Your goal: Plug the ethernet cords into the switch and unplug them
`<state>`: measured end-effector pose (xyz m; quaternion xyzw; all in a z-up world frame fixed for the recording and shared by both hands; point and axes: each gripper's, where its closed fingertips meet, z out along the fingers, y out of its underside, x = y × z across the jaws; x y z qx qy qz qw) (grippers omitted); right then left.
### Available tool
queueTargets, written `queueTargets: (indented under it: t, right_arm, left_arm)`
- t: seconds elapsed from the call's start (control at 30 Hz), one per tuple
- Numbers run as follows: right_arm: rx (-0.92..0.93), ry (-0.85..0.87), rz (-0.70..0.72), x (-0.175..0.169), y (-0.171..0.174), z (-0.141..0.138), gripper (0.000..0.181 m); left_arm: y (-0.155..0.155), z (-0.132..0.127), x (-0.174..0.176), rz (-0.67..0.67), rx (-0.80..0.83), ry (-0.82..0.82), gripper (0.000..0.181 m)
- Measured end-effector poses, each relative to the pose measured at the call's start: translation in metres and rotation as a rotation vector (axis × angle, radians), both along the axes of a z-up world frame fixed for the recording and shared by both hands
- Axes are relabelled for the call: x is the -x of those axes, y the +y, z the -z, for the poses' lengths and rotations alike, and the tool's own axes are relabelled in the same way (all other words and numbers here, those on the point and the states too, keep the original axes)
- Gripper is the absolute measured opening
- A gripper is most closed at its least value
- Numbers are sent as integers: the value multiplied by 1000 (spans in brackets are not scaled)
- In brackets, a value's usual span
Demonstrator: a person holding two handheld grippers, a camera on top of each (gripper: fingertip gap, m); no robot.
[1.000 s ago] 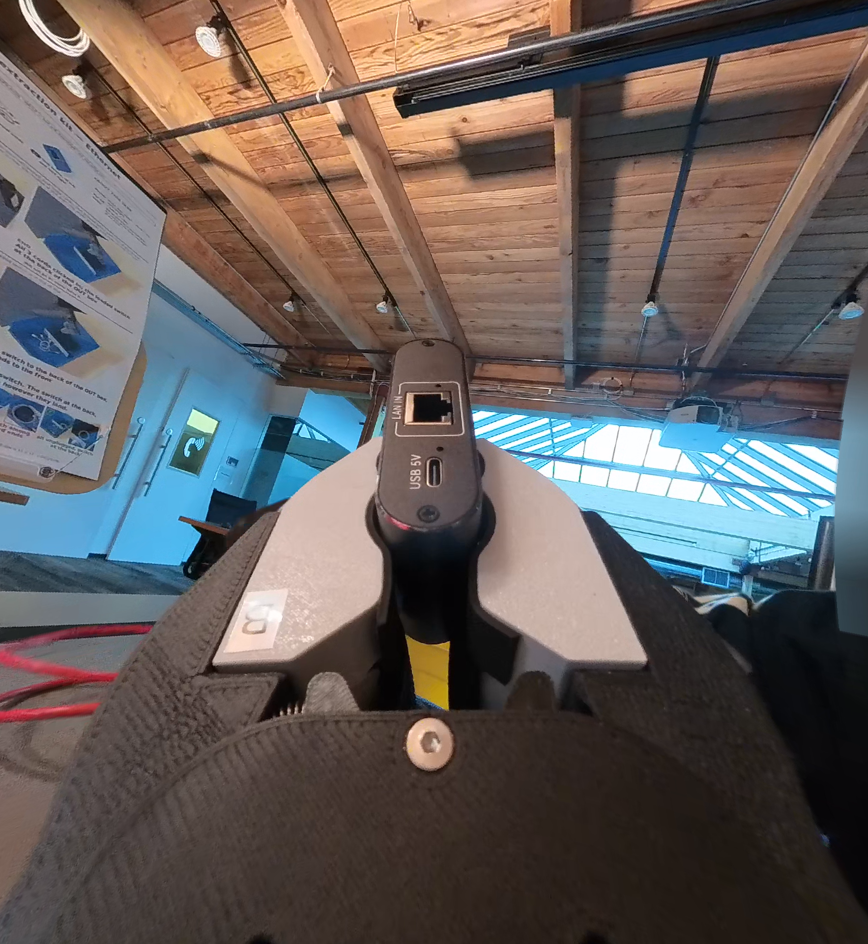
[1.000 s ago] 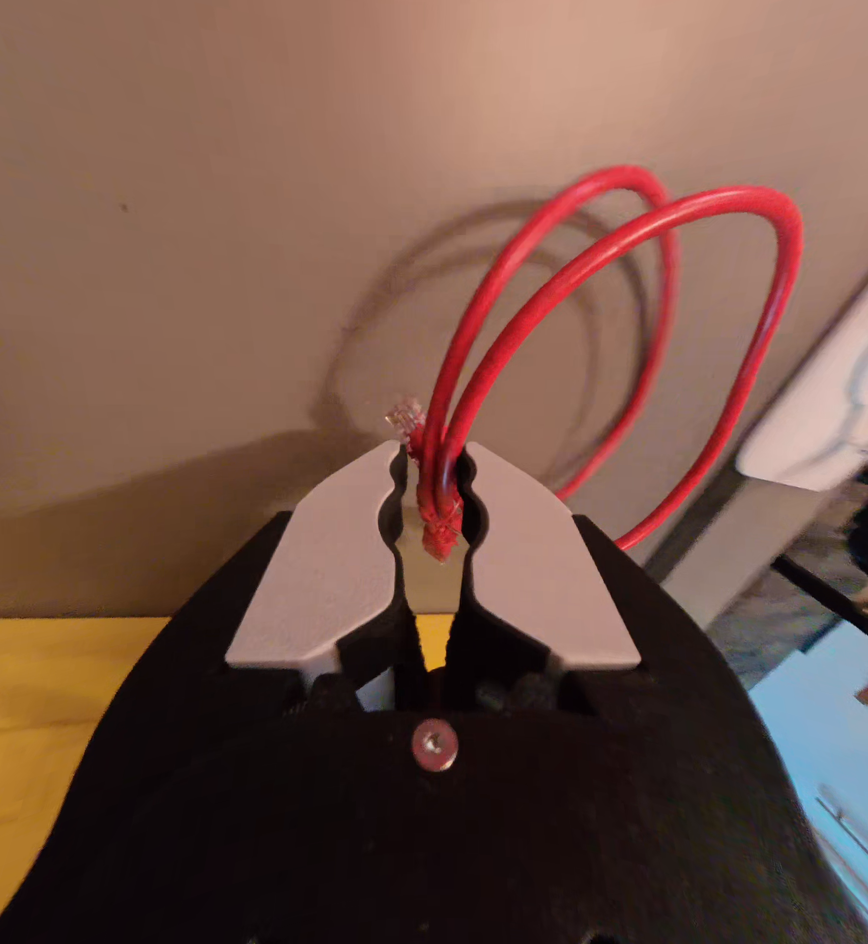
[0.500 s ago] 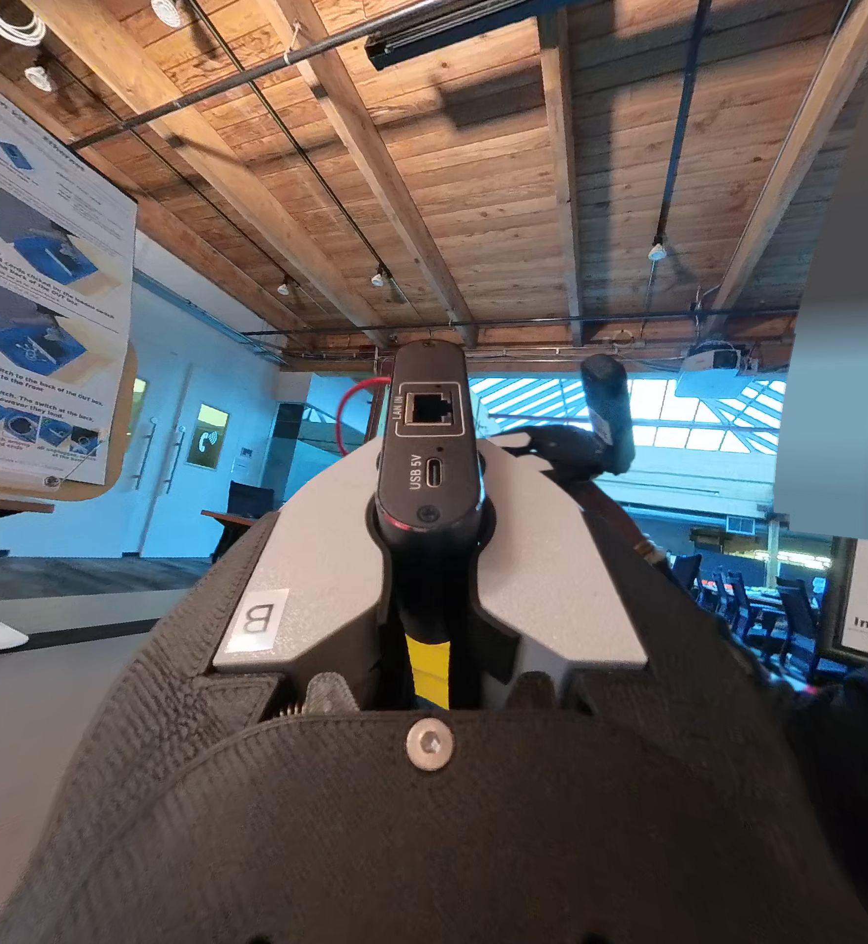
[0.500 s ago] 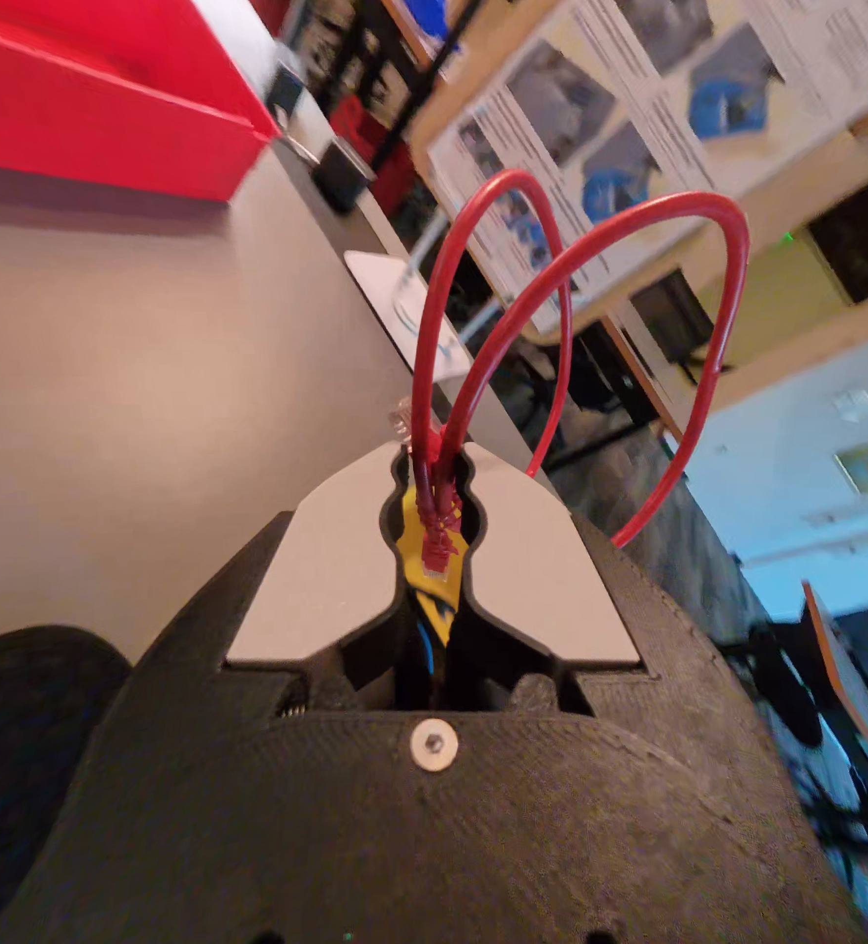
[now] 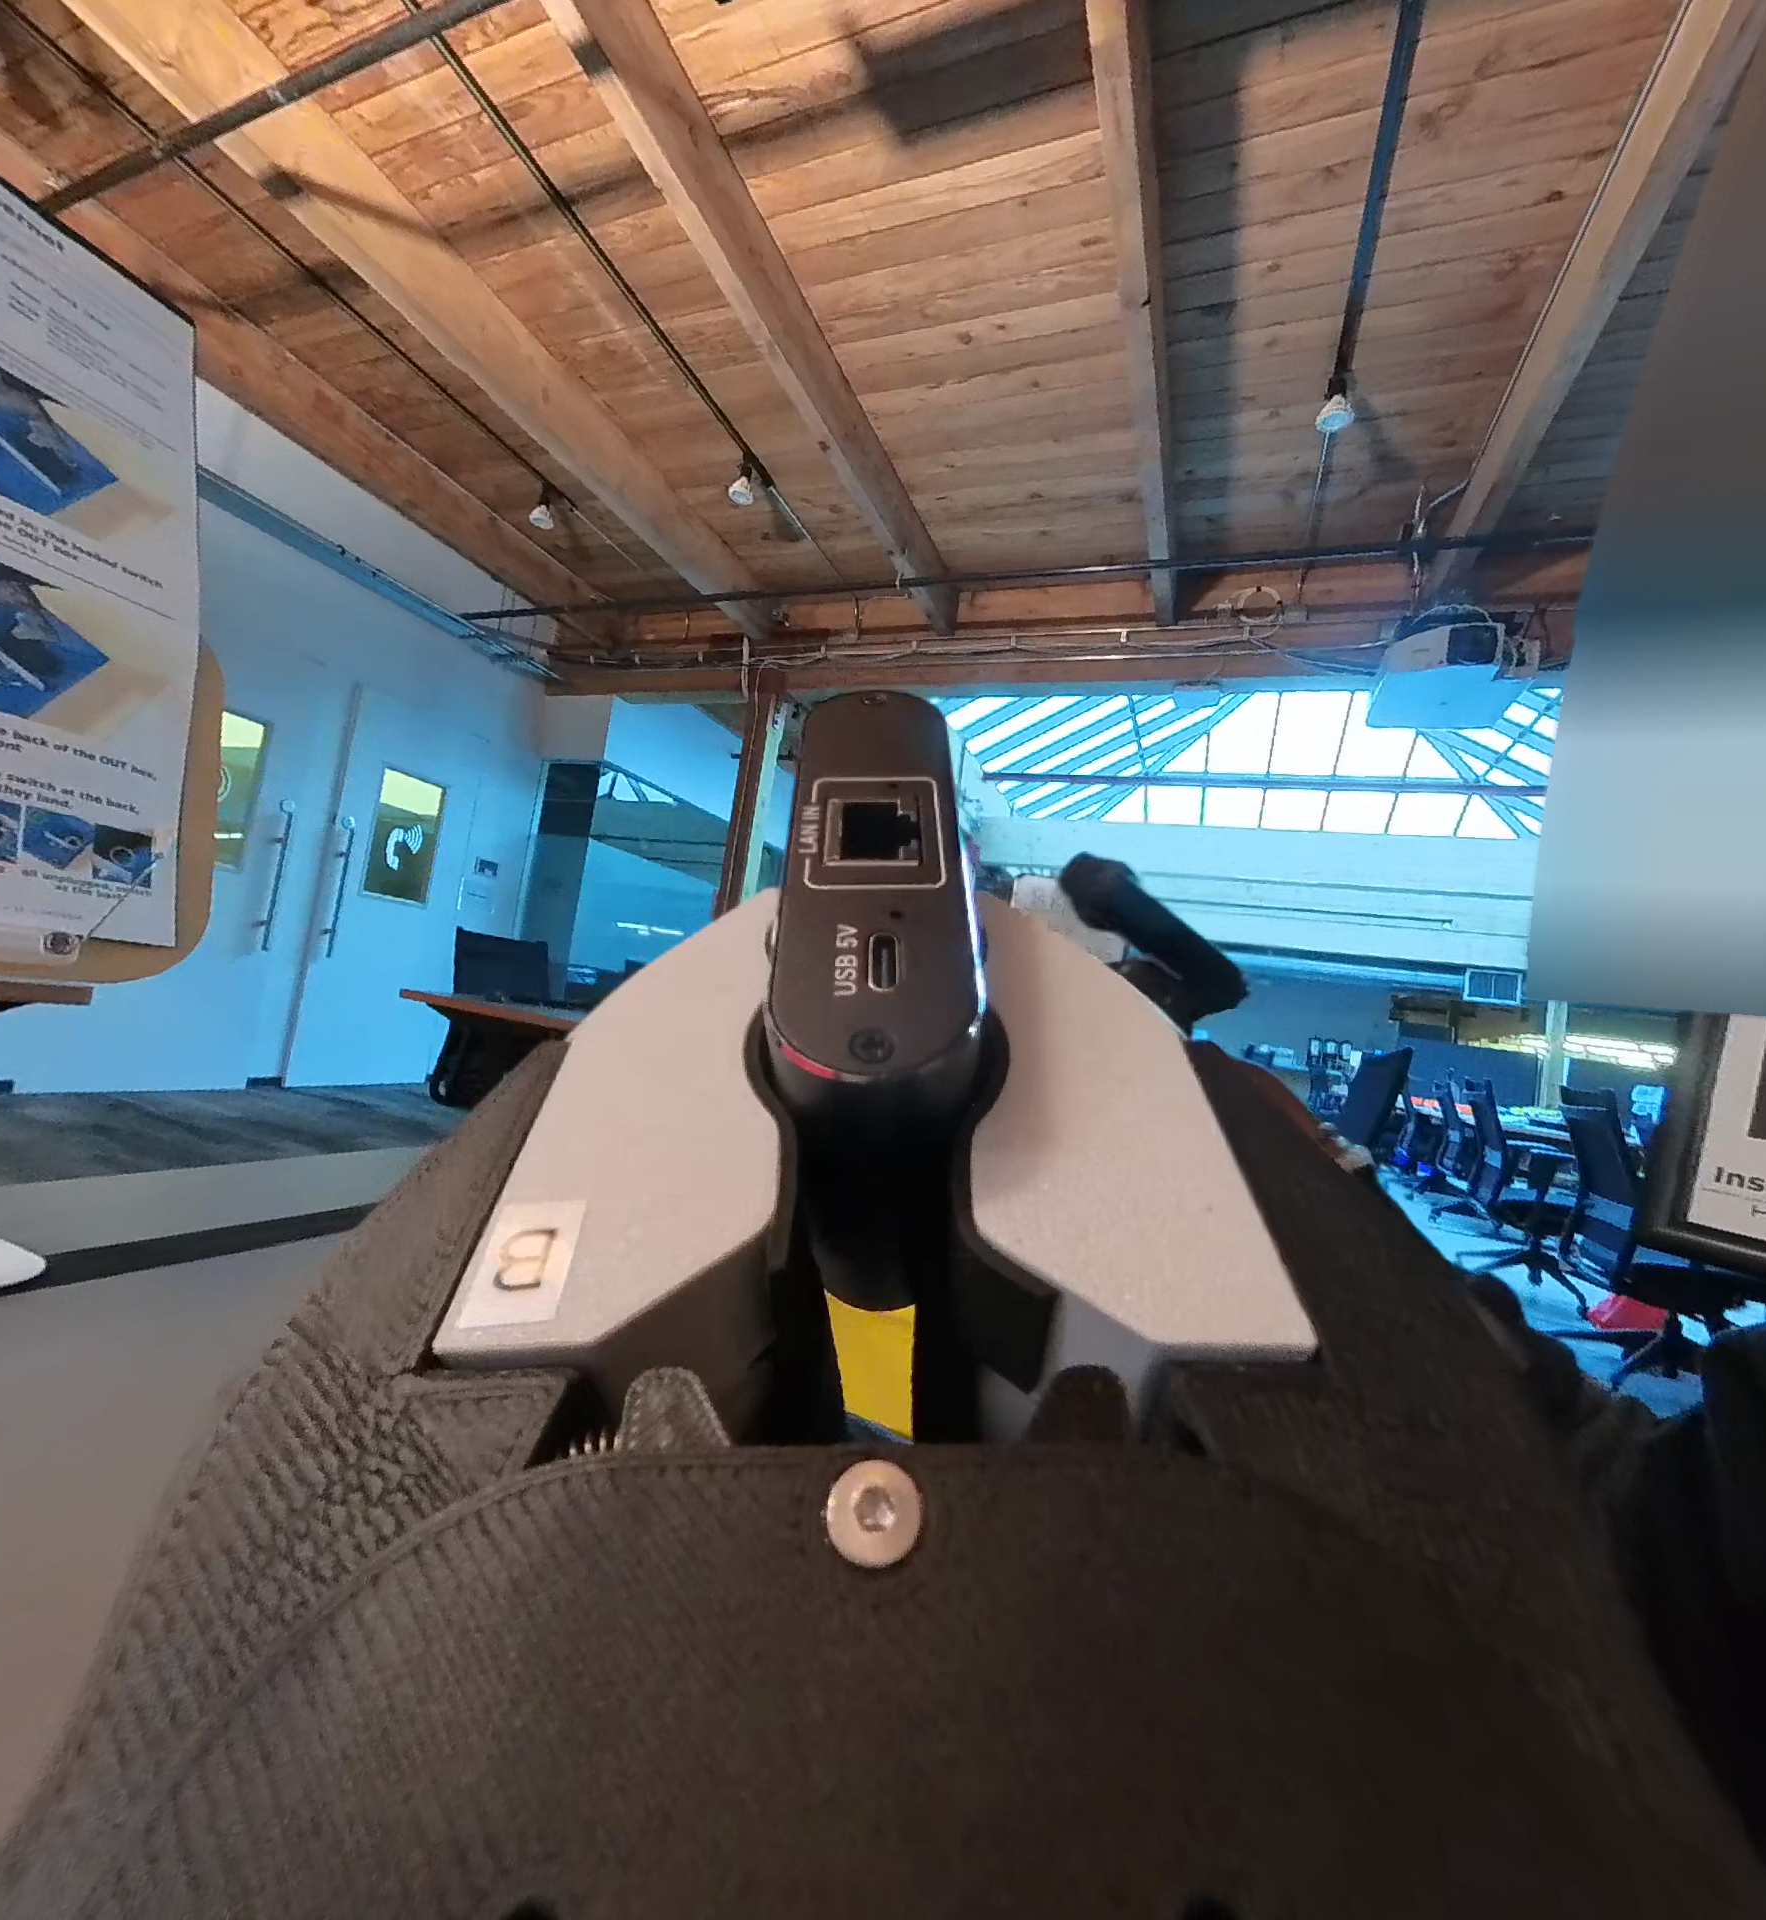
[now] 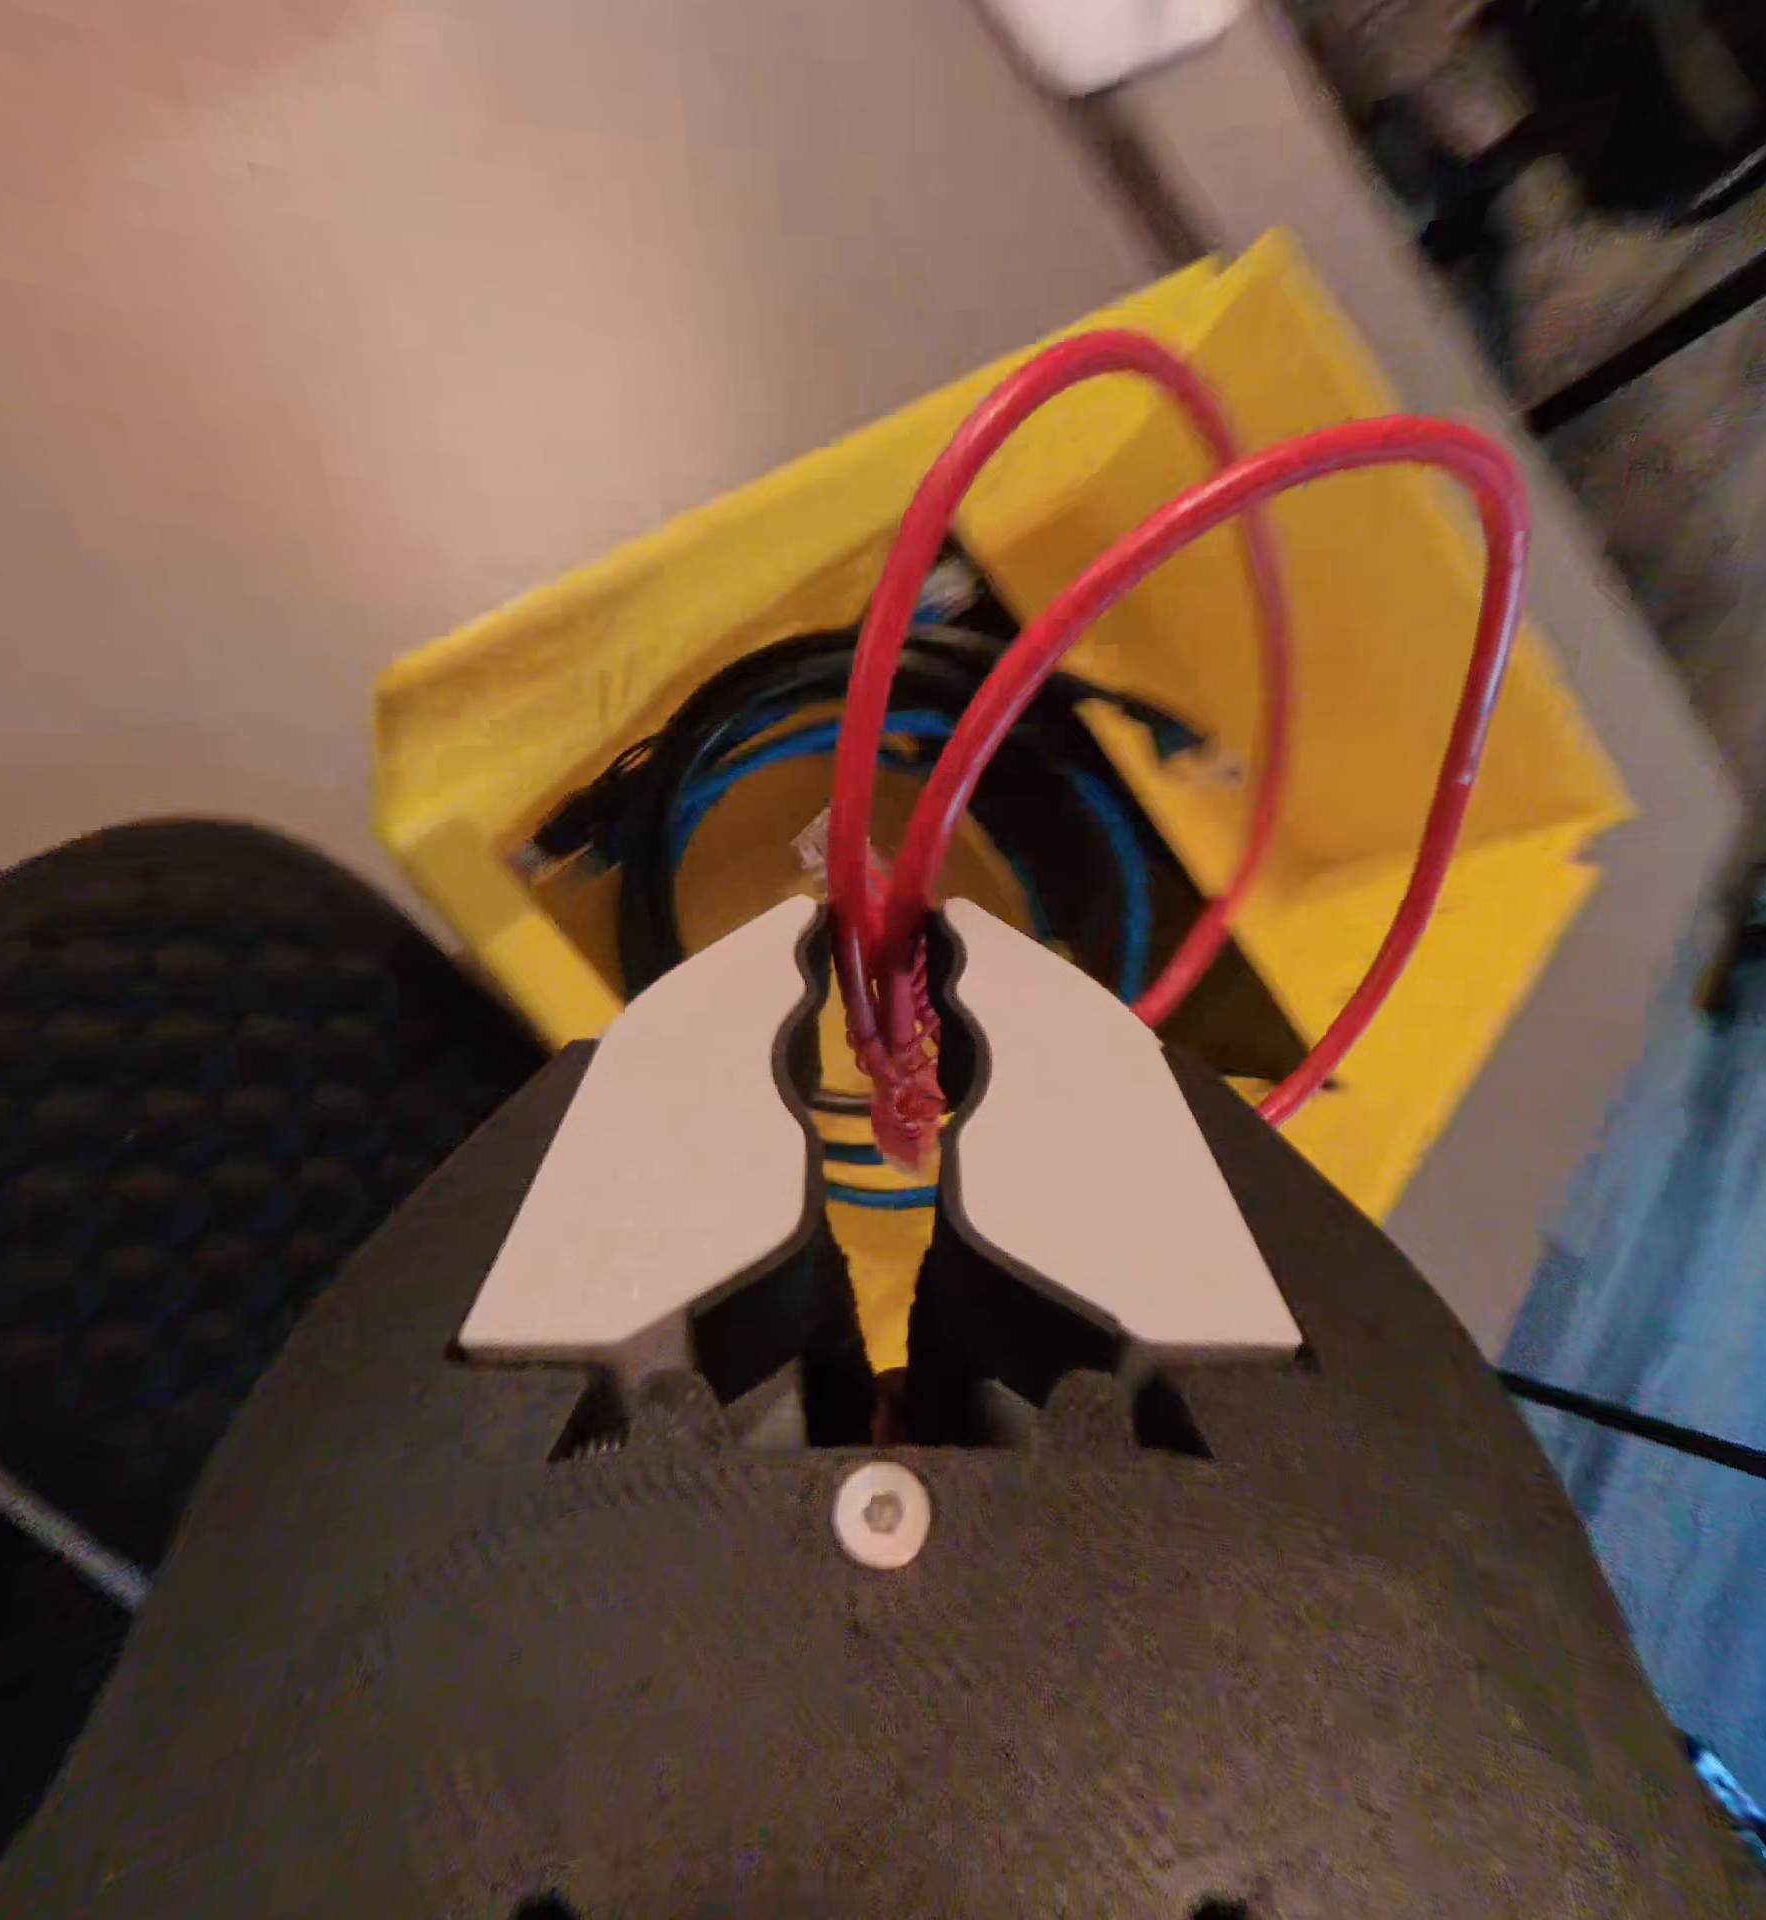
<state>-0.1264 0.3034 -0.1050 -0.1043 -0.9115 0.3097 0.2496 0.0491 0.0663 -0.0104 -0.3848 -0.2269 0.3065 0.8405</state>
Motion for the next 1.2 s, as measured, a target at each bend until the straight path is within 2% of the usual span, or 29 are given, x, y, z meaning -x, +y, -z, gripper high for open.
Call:
queueTargets:
  t: [0.03,0.13,0.2,0.3,0.4,0.5,0.6,0.67,0.73,0.77,0.87,0.97,1.03,1.13,1.2]
  right_arm:
    - [-36,-75,-25,-5,-2,15,17]
    - [-109,-267,-89,-18,-8,51,18]
    - [-127,-350,-91,-21,-10,65,19]
    - [-29,-356,-82,-16,-18,58,45]
    - [163,-288,-145,-23,-34,19,58]
    - [423,-102,-274,-40,-57,-44,73]
    - [721,-69,-563,-102,-84,-104,104]
    - [846,-106,-716,-141,-99,-128,109]
    - [865,-86,-805,-165,-117,-132,108]
    - [825,-72,-852,-177,-128,-125,104]
    - [585,-18,-932,-196,-156,-85,81]
    - [407,41,-988,-204,-169,-55,56]
    - [292,46,-1042,-212,-167,-37,49]
    - [231,130,-1035,-209,-168,-30,29]
    - [223,149,-1042,-209,-168,-30,25]
  left_arm:
    - [1,1,1,6,4,-11,28]
    - [2,3,2,13,7,-26,27]
    - [3,3,2,14,11,-26,28]
    - [6,6,4,33,21,-51,29]
    - [16,14,9,89,59,-114,27]
    - [32,26,11,158,135,-177,27]
    - [49,34,7,206,235,-187,27]
    - [56,39,6,168,316,-165,27]
    - [59,43,6,80,413,-119,26]
    - [61,45,6,29,470,-87,27]
    - [72,54,2,-93,668,26,28]
    - [86,67,-3,-100,812,86,27]
    - [89,73,-4,-83,849,77,27]
    - [93,75,-8,-33,851,70,27]
    - [95,76,-10,-18,860,80,28]
